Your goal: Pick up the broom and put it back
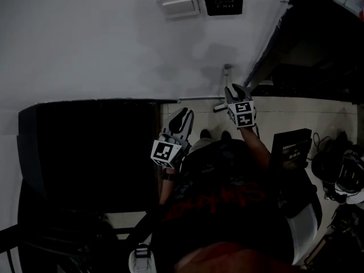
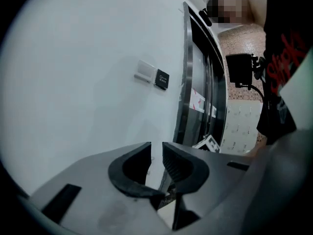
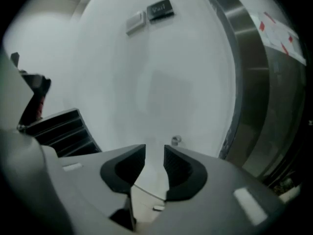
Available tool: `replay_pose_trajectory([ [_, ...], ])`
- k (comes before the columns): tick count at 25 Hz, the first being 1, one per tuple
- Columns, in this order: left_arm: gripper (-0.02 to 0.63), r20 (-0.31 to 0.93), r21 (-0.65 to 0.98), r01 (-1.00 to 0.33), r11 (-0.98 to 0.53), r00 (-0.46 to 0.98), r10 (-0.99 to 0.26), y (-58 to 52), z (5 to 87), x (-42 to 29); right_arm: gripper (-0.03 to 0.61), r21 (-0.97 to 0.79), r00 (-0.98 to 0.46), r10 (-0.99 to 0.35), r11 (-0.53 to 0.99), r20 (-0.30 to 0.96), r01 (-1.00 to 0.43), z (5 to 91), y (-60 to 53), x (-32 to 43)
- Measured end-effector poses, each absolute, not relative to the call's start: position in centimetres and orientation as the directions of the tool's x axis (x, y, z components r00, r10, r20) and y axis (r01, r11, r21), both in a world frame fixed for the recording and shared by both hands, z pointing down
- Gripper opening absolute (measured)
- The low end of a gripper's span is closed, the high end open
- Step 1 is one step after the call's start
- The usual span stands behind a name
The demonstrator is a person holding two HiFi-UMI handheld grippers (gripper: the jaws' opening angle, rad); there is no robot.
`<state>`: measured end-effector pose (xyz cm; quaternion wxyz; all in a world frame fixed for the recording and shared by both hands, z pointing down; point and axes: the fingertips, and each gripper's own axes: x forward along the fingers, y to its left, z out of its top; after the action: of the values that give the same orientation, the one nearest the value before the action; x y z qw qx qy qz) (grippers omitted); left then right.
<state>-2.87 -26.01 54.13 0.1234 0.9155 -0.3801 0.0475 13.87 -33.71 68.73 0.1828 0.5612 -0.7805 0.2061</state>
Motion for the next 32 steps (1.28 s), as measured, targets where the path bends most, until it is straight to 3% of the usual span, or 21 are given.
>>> replay_pose_trajectory([
  [5,0.063,0.153,0.209,-0.767,-0.606,0.638,-0.755,-27.0,53.9,-7.2,0.120,-0.007,-0.175,-0.719,0.230,0.673,-0.973,76.7,-40.3,14.8],
  [11,0.063,0.221,0.269,-0.807,-0.526,0.583,-0.782,-25.1,57.5,-11.2,0.123,0.050,-0.048,-0.697,0.120,0.715,-0.992,80.4,-45.5,16.5],
  [15,0.063,0.243,0.284,-0.818,-0.500,0.566,-0.787,-25.0,59.3,-12.4,0.095,0.025,-0.079,-0.718,0.134,0.691,-0.991,80.3,-45.2,15.8],
  [18,0.063,0.255,0.298,-0.803,-0.516,0.587,-0.768,-25.6,59.6,-12.1,0.095,-0.006,-0.104,-0.758,0.130,0.644,-0.991,77.8,-41.0,15.8],
  [23,0.066,0.226,0.287,-0.757,-0.587,0.649,-0.726,-27.7,58.4,-10.8,0.097,-0.057,-0.246,-0.803,0.256,0.543,-0.965,69.2,-32.6,14.7],
  [32,0.064,0.164,0.167,-0.669,-0.724,0.743,-0.649,-31.3,55.3,-5.1,0.092,-0.084,-0.332,-0.894,0.322,0.300,-0.943,52.0,-30.4,14.1],
])
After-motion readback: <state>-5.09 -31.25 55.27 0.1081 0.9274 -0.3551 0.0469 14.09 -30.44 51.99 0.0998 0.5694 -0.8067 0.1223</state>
